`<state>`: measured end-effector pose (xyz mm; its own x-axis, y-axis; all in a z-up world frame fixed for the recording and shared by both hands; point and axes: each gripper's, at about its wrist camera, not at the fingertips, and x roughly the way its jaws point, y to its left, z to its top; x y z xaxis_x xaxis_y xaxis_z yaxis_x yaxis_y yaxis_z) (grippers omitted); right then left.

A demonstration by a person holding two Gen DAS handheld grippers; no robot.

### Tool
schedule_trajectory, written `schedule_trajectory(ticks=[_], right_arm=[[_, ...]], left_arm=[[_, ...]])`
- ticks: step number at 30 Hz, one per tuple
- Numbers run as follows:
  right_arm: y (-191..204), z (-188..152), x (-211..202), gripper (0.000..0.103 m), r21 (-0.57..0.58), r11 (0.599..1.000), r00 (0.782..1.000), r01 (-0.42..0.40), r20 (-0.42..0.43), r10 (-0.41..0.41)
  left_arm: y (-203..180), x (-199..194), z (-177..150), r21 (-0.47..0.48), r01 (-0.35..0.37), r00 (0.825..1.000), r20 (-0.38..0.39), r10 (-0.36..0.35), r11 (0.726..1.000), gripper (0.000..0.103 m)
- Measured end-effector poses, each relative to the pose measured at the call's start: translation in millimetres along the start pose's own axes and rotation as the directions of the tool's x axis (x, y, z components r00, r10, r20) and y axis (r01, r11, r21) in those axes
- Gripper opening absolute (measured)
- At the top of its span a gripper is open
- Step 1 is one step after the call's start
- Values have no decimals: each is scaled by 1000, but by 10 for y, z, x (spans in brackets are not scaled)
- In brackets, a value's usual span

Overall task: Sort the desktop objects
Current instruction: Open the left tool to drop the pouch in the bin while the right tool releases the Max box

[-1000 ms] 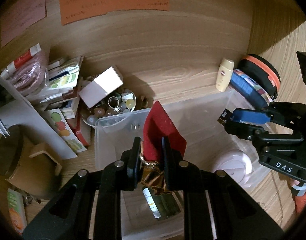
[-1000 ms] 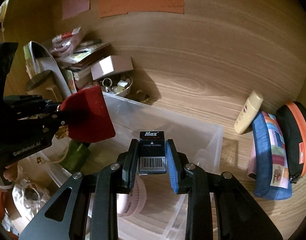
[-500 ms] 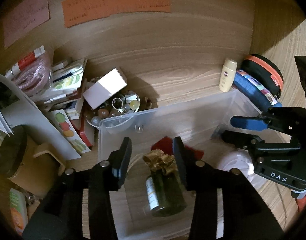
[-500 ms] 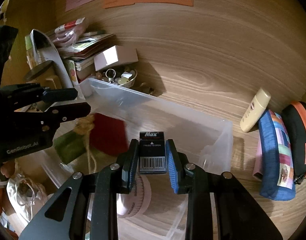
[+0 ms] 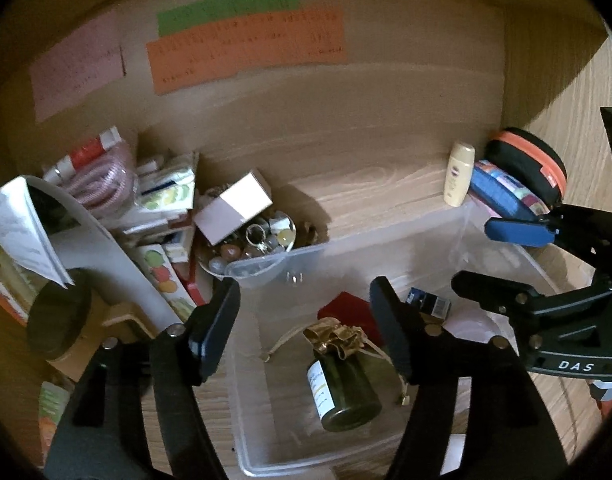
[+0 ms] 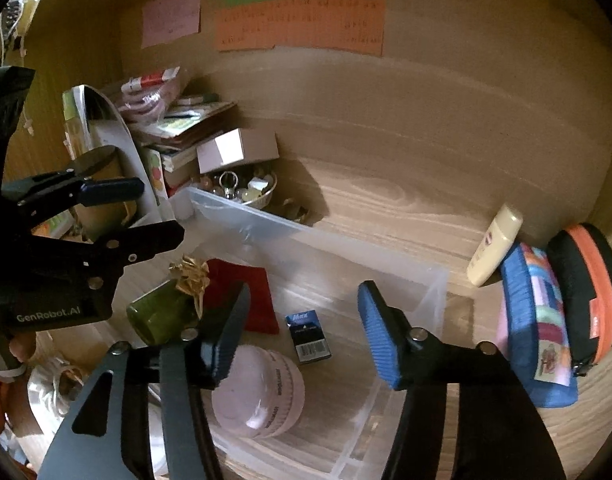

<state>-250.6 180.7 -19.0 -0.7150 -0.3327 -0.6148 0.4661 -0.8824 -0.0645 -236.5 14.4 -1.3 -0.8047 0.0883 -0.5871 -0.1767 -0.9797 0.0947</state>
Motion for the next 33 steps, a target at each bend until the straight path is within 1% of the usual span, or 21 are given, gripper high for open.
schedule_trajectory(ticks=[1, 3, 7, 9, 12, 14, 20, 24, 30, 33], right_arm=[[9, 9, -33, 60, -2, 1000, 1000, 2, 6, -2], [29, 25, -114, 67, -4, 1000, 1000, 7, 20, -7], [69, 33, -294, 74, -8, 1000, 999, 18, 49, -17], [97, 29, -402, 80, -10, 999, 998, 32, 62, -31], [147, 20, -574, 82, -13, 999, 996, 43, 83, -42], [179, 15, -692, 82, -15, 999, 994, 50, 98, -48], [291, -48, -1043, 85, -29, 998, 988, 62, 143, -58], [388, -124, -1225, 89, -41, 996, 984, 80, 163, -72], [478, -271, -1434, 90, -36, 995, 981, 89, 175, -81], [500, -351, -1482, 90, -34, 995, 982, 91, 171, -84]], left_arm=[[5, -32, 7, -1, -6, 1000, 7, 6, 1000, 71], [7, -122, 9, 4, -26, 999, 24, 26, 1000, 74], [11, -343, 16, 8, -48, 997, 63, 47, 999, 85], [10, -467, 13, 13, -64, 994, 89, 62, 998, 89], [29, -662, 3, 12, -72, 991, 116, 70, 997, 91], [38, -793, -13, 8, -81, 988, 135, 79, 997, 96], [54, -1118, -81, -14, -97, 981, 170, 98, 995, 100], [84, -1308, -170, -23, -106, 978, 179, 108, 994, 100], [145, -1511, -356, -44, -105, 978, 179, 111, 994, 101], [201, -1554, -474, -59, -94, 982, 161, 102, 994, 101]])
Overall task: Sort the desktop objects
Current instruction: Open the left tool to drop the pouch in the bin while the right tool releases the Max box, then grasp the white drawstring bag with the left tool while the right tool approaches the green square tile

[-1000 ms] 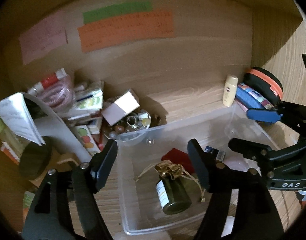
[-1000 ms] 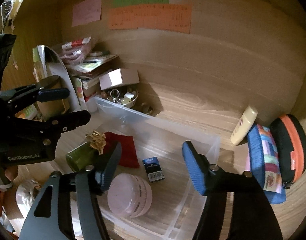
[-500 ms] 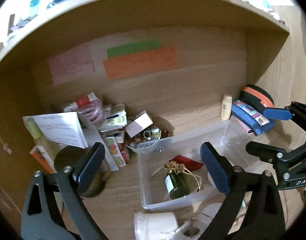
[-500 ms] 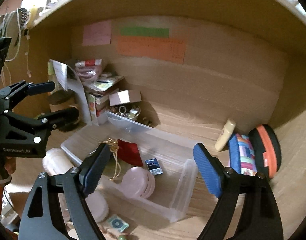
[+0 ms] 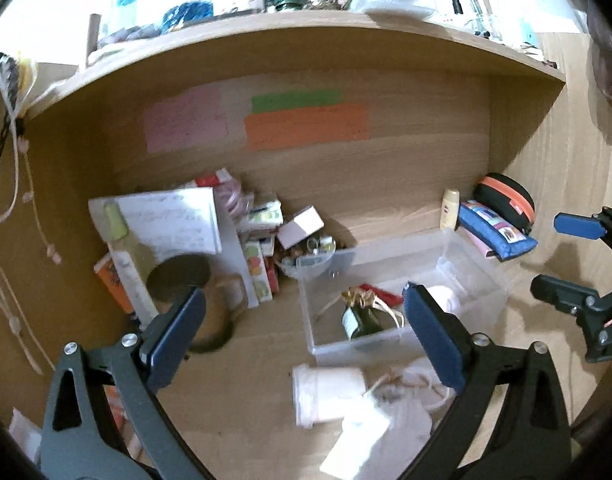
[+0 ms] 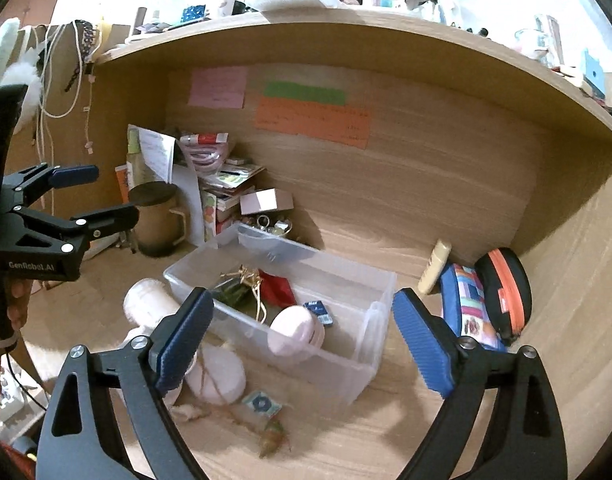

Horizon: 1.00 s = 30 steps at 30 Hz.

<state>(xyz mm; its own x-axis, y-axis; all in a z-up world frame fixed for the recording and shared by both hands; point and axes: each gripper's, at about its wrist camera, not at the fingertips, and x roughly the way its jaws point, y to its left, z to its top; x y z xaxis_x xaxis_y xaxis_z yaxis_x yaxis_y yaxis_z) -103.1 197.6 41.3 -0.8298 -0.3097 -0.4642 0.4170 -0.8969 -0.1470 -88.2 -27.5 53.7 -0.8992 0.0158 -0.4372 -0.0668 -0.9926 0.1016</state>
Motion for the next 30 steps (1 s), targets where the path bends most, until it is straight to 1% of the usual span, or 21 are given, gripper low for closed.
schedule_trajectory(ticks=[6, 9, 12, 16, 19, 22, 24, 26, 28, 30], right_arm=[[46, -178, -58, 91, 7, 1000, 1000, -1, -31, 2], [58, -289, -34, 91, 14, 1000, 998, -4, -62, 4], [51, -411, 26, 91, 26, 1000, 995, -10, -98, 13], [49, -590, 155, 91, 37, 999, 988, -11, -152, 16], [49, -733, 279, 91, 39, 999, 981, -13, -191, 20], [53, -836, 439, 91, 33, 999, 971, -27, -236, 34], [56, -879, 544, 89, 25, 998, 964, -52, -259, 57], [53, -902, 622, 89, 20, 997, 959, -76, -273, 79], [46, -900, 716, 86, 14, 995, 951, -100, -294, 100], [47, -903, 804, 78, 7, 991, 940, -131, -317, 126]], left_arm=[[43, -18, -285, -33, 31, 998, -62, -33, 999, 101], [5, 21, -447, -48, 55, 993, -105, -60, 997, 101], [-62, 84, -616, -65, 84, 984, -151, -93, 994, 101], [-188, 180, -822, -80, 123, 968, -211, -138, 989, 101], [-324, 288, -977, -72, 145, 951, -265, -159, 987, 101], [-403, 397, -1083, -63, 146, 939, -305, -159, 987, 101], [-434, 479, -1145, -77, 147, 928, -335, -165, 986, 101], [-448, 586, -1198, -102, 145, 910, -376, -173, 984, 101], [-447, 660, -1228, -130, 146, 895, -405, -187, 981, 101], [-429, 728, -1248, -167, 144, 884, -421, -203, 975, 101]])
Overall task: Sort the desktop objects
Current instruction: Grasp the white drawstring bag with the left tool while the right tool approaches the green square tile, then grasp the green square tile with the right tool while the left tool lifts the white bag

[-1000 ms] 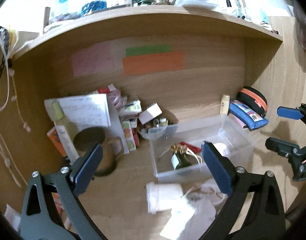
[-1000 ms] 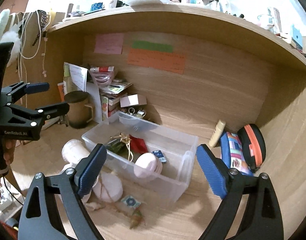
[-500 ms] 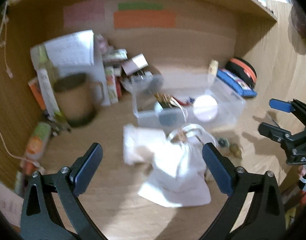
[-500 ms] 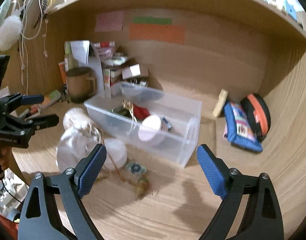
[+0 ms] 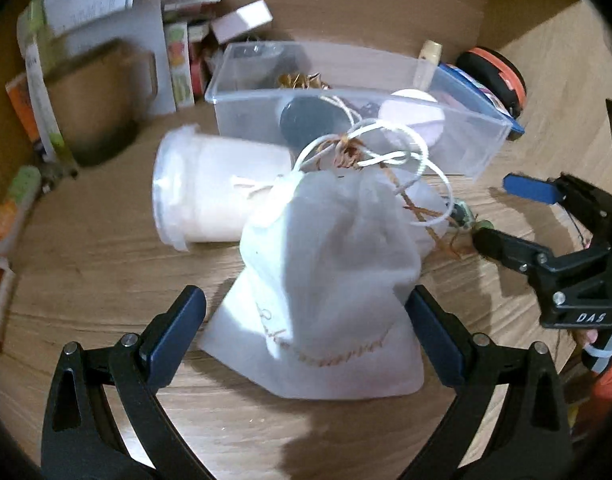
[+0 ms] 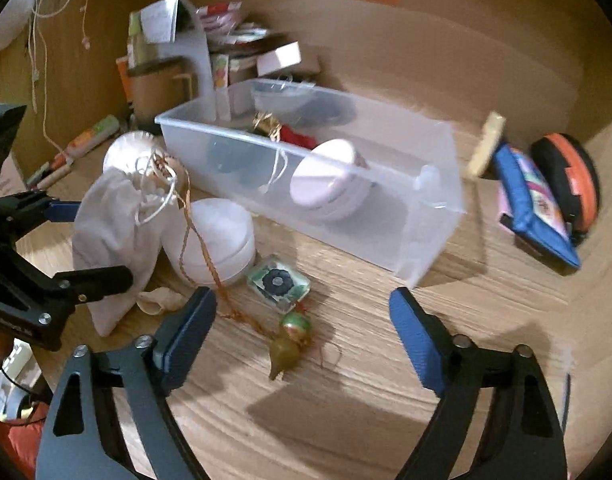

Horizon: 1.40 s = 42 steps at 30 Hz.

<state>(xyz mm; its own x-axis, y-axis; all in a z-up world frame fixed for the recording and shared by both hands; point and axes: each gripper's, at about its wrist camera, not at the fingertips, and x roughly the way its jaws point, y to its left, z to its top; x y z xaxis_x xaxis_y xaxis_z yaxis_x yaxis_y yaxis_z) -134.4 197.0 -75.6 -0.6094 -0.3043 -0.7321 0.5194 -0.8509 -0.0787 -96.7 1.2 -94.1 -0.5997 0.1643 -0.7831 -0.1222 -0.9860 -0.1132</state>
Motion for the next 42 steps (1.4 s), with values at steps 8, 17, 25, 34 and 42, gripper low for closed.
schedule_trajectory(ticks=[8, 17, 25, 34, 42], right_arm=[[6, 66, 252, 60, -58, 996, 994, -74, -79, 69], [70, 88, 295, 38, -104, 985, 989, -134, -81, 126], [54, 99, 206, 37, -77, 988, 990, -132, -51, 128], [-176, 19, -77, 37, -3, 993, 993, -117, 17, 117], [-286, 13, -313, 37, 32, 995, 993, -100, 72, 97]], left_arm=[[-62, 77, 29, -17, -29, 1000, -2, 29, 999, 101], [-139, 100, 22, 38, -65, 997, 45, 64, 997, 76], [-183, 53, -23, 41, -83, 993, 82, 79, 996, 55], [-124, -105, -93, 9, -96, 988, 119, 95, 995, 46], [-131, -329, -83, 4, -90, 981, 171, 88, 996, 44]])
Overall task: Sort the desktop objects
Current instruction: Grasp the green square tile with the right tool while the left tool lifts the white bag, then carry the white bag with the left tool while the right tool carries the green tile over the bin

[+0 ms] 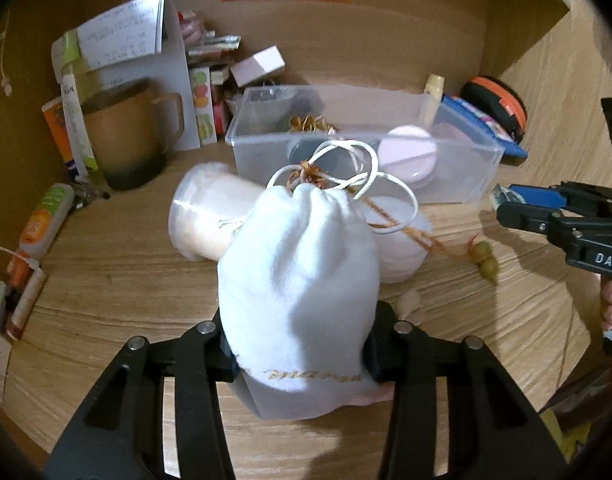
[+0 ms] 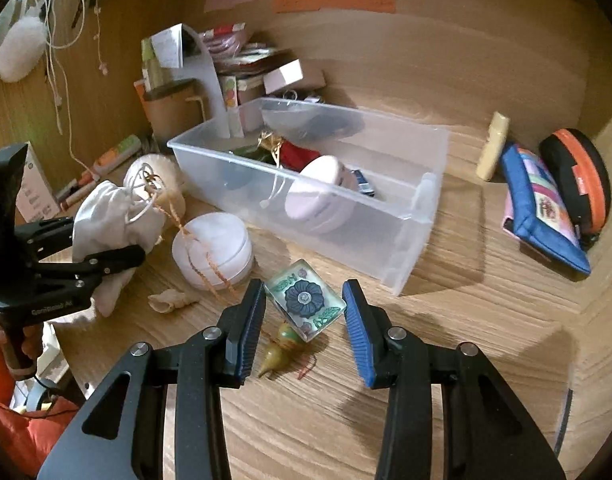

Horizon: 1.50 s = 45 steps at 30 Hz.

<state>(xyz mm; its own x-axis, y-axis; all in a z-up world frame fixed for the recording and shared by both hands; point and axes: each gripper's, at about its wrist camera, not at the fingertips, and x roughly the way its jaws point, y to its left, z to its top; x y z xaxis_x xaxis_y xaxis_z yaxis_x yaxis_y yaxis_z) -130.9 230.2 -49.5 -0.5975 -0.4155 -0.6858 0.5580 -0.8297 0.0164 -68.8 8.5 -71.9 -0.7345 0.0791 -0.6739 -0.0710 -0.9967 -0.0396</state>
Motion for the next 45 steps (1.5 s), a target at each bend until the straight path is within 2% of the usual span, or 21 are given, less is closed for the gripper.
schedule_trajectory(ticks=[9, 19, 25, 32, 45], right_arm=[[-21, 36, -232, 37, 27, 1000, 998, -5, 65, 3], [-71, 126, -419, 37, 64, 998, 992, -7, 127, -1], [-102, 201, -401, 37, 80, 997, 990, -15, 142, 4], [-140, 293, -363, 37, 93, 996, 988, -12, 156, -3], [-345, 501, -62, 37, 124, 992, 992, -2, 126, -14]], left_arm=[[5, -380, 223, 10, -7, 994, 110, 6, 1000, 44], [-50, -559, 399, 64, -33, 986, 165, 22, 997, 44], [-84, -466, 564, 112, -15, 989, 147, -2, 994, 44], [-170, -281, 848, 236, -17, 994, 112, -10, 972, 44], [-253, 188, 1144, 304, 64, 997, 32, -77, 951, 44]])
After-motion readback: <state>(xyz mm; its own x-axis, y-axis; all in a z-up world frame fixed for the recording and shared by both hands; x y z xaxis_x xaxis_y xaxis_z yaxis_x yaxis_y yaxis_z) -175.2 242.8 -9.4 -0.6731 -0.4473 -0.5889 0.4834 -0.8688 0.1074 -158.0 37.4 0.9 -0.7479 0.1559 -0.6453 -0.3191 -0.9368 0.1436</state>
